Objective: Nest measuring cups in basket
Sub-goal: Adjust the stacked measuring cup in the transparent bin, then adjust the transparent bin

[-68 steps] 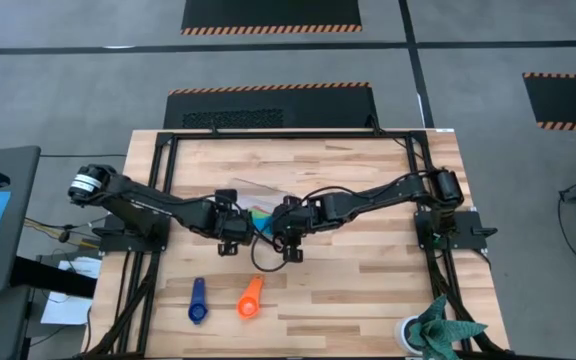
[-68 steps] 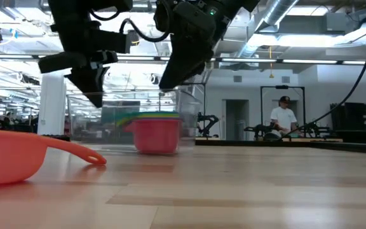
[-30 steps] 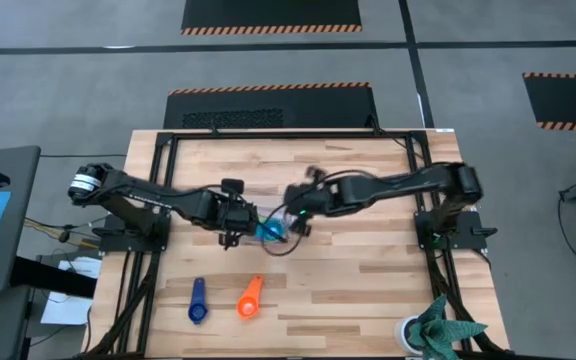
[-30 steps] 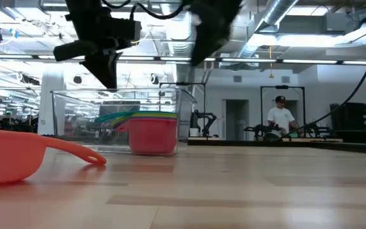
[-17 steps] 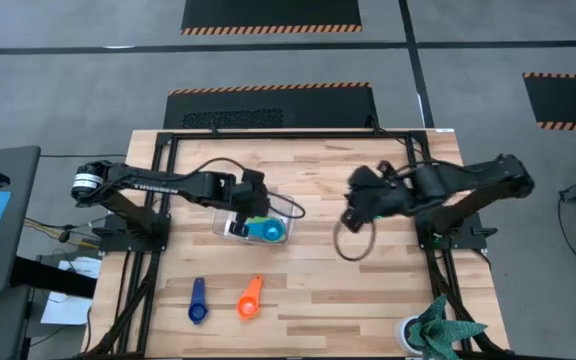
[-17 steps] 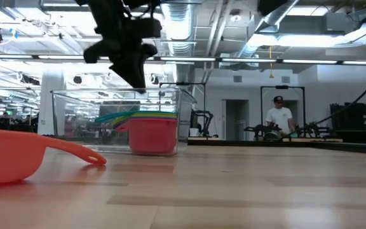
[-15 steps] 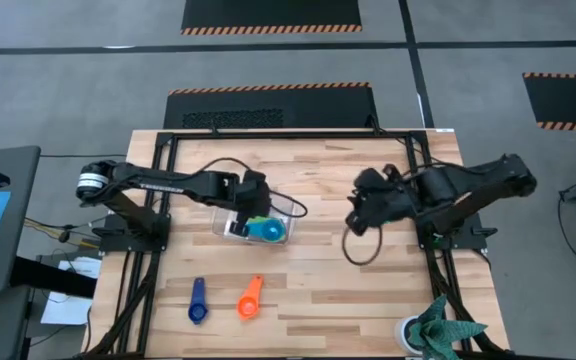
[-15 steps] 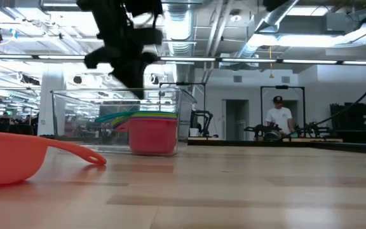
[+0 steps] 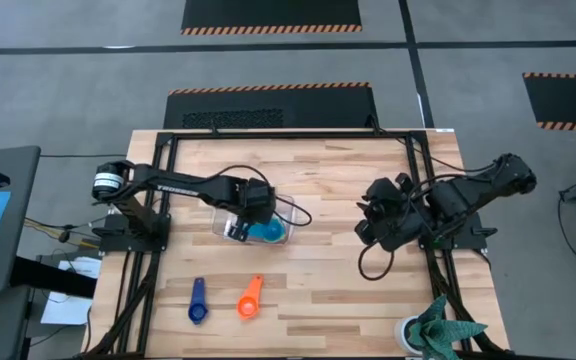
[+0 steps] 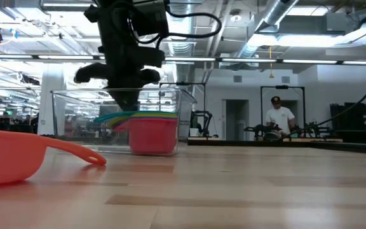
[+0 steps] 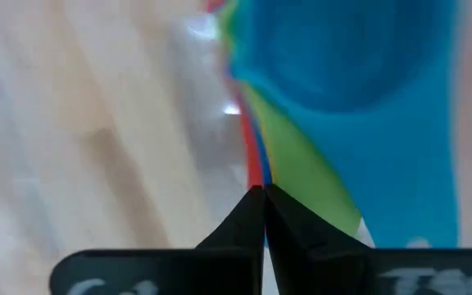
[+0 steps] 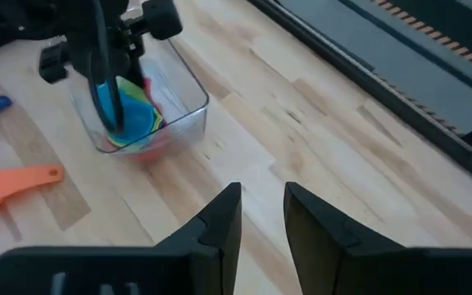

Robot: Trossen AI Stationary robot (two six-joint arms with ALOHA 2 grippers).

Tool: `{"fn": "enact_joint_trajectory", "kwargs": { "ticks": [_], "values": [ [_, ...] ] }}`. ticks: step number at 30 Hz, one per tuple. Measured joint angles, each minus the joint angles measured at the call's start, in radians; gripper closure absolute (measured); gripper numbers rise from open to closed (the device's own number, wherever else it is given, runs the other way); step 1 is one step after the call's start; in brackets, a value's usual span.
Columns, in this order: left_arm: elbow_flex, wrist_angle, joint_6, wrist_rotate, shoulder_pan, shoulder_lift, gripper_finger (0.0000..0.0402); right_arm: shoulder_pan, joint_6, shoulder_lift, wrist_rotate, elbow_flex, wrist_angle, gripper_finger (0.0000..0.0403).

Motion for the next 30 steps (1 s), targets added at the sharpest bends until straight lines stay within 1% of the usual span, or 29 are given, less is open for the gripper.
{"fn": "enact_joint_trajectory", "kwargs": {
  "ticks": [2, 3, 4, 5, 7, 9, 11, 14, 16, 19, 21, 24, 26, 30],
  "values": [
    [0.009, -0.07, 0.001, 0.107, -0.003, 0.0, 0.0401, 0.0, 0.0, 0.009, 0.003, 0.0, -0.006, 0.0285],
    [0.012, -0.097, 0.004, 0.143, -0.008, 0.0, 0.0401, 0.0, 0.0, 0.012, 0.003, 0.0, -0.009, 0.0285],
    [0.013, -0.109, 0.002, 0.139, -0.015, 0.0, 0.0401, 0.0, 0.0, 0.013, 0.002, -0.001, -0.011, 0.0285],
    [0.016, -0.108, -0.007, 0.11, -0.022, 0.0, 0.0401, 0.0, 0.0, 0.012, 0.003, 0.0, -0.011, 0.0285],
    [0.027, -0.103, -0.006, 0.006, -0.027, -0.005, 0.0401, -0.001, 0.0, 0.009, 0.006, 0.0, -0.017, 0.0285],
    [0.048, -0.101, 0.009, -0.05, -0.019, -0.007, 0.0401, -0.002, 0.0, 0.011, 0.009, 0.0, -0.015, 0.0285],
    [0.065, -0.104, 0.01, -0.059, -0.01, -0.007, 0.0401, -0.002, 0.0, 0.011, 0.022, 0.0, -0.013, 0.0285],
    [0.107, -0.139, -0.061, -0.097, 0.003, -0.008, 0.0401, -0.002, -0.001, 0.011, 0.027, 0.0, -0.013, 0.0285],
    [0.153, -0.224, -0.126, -0.098, 0.01, -0.023, 0.0401, -0.002, -0.006, 0.011, 0.027, 0.0, -0.016, 0.0285],
    [0.247, -0.367, -0.203, -0.044, 0.001, -0.071, 0.0401, -0.002, -0.01, 0.011, 0.026, 0.0, -0.03, 0.0285],
    [0.29, -0.47, -0.279, 0.018, -0.017, -0.112, 0.0401, -0.002, -0.011, 0.011, 0.027, 0.0, -0.029, 0.0285],
    [0.278, -0.534, -0.435, 0.122, -0.06, -0.184, 0.0401, -0.002, -0.012, 0.011, 0.026, 0.0, -0.034, 0.0285],
    [0.244, -0.538, -0.585, 0.155, -0.113, -0.233, 0.0401, -0.002, -0.029, 0.015, 0.027, 0.0, -0.045, 0.0285],
    [0.186, -0.447, -0.923, 0.152, -0.273, -0.271, 0.0401, -0.009, -0.062, 0.032, 0.071, 0.0, -0.12, 0.0285]
  ]
}}
